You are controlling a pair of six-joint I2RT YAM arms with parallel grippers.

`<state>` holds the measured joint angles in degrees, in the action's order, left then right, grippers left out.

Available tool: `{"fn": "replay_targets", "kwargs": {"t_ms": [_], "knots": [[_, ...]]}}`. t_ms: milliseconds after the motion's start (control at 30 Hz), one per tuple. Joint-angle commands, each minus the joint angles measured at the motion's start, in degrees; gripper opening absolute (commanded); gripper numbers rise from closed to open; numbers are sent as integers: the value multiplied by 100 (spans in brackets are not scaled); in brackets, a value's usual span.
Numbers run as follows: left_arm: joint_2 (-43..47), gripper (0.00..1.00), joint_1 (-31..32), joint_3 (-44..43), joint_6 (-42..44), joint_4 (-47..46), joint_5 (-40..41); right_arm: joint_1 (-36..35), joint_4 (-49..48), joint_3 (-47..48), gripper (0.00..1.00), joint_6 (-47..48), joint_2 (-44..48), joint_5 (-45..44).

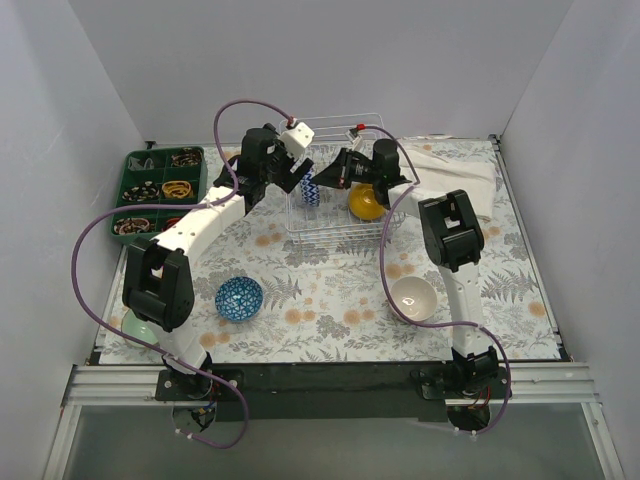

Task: Load the bowls into the dish rack

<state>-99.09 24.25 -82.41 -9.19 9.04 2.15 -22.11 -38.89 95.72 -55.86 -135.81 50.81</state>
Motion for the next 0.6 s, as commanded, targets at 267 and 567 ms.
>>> {"fn": "replay_targets", "kwargs": {"t_ms": [267,567], "knots": [[144,87,45,-73,-83,-34,-57,92,848,-229,10,760,397,-431],[250,88,62,120,-118,-244,-40,207,1121,-432,17,1076,749,-458]]}}
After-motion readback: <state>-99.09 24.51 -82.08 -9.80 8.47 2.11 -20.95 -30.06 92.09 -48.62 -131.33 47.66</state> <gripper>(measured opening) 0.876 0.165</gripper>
